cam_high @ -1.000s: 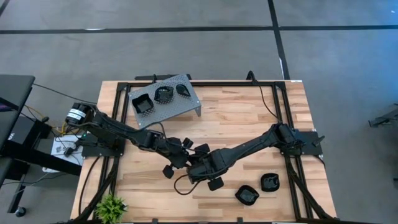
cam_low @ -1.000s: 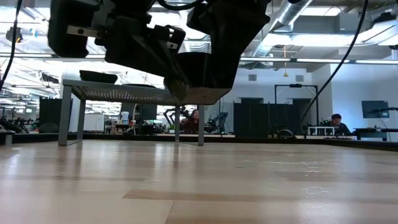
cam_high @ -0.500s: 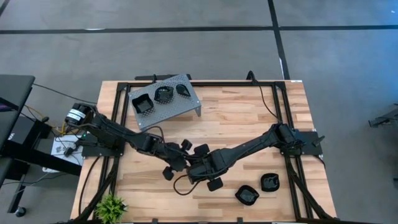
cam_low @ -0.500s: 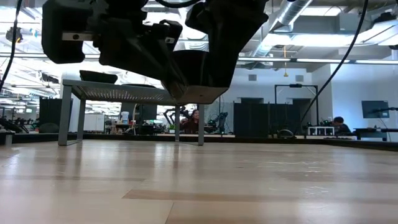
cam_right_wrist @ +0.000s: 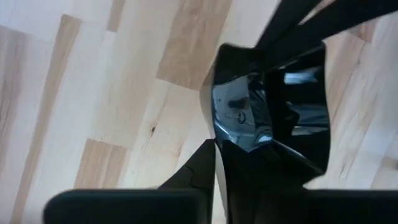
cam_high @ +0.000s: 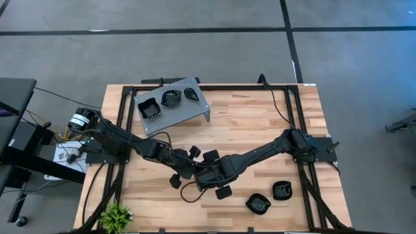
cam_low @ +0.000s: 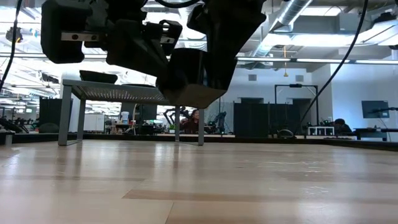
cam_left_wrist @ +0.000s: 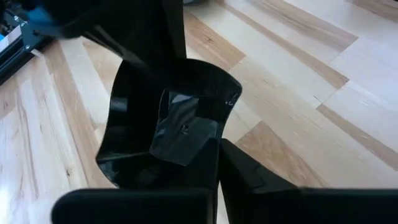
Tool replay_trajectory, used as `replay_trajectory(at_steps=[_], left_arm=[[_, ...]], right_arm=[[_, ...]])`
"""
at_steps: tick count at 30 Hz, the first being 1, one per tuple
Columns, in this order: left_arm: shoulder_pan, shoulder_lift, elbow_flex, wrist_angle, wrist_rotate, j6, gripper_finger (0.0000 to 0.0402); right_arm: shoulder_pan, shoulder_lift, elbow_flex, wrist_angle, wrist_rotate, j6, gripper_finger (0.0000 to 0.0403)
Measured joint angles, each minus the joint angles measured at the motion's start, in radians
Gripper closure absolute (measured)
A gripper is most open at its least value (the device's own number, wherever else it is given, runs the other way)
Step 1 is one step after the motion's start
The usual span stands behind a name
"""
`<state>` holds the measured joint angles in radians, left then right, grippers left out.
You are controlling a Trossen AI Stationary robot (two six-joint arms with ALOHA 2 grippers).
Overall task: Pick & Place Mini shaped plates
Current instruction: Stack the black distorted square plate on top of the black distorted square plate on the shelf
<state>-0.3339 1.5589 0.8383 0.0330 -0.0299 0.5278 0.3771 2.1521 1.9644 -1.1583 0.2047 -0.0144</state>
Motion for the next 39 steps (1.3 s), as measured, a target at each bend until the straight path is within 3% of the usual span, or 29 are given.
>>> replay_trajectory(at_steps=[15, 21, 25, 28, 34, 36, 39], left_arm=[[0.001, 0.000, 0.000, -0.065, -0.004, -0.012, 0.0392], [0.001, -0.001, 0.000, -0.063, -0.004, -0.012, 0.0393], [0.001, -0.002, 0.001, -0.062, -0.032, -0.013, 0.0391], [0.001, -0.006, 0.000, -0.077, -0.120, -0.036, 0.0394], [0.005, -0.082, -0.001, -0.077, -0.277, -0.117, 0.0389], [0.007, -0.127, -0.001, -0.074, -0.277, -0.135, 0.0390], [0.021, -0.206, 0.000, -0.075, -0.279, -0.193, 0.0395]], right_arm=[[-0.022, 0.000, 0.005, 0.007, -0.015, 0.041, 0.0276], [-0.016, 0.001, 0.101, -0.097, -0.020, 0.071, 0.0251], [-0.016, 0.001, 0.227, -0.272, -0.020, 0.182, 0.0255], [-0.015, -0.001, 0.304, -0.409, -0.018, 0.270, 0.0269], [0.045, -0.088, 0.303, -0.409, -0.081, 0.216, 0.0299], [0.075, -0.138, 0.303, -0.405, -0.033, 0.236, 0.0307], [0.133, -0.214, 0.302, -0.410, 0.130, 0.310, 0.0315]])
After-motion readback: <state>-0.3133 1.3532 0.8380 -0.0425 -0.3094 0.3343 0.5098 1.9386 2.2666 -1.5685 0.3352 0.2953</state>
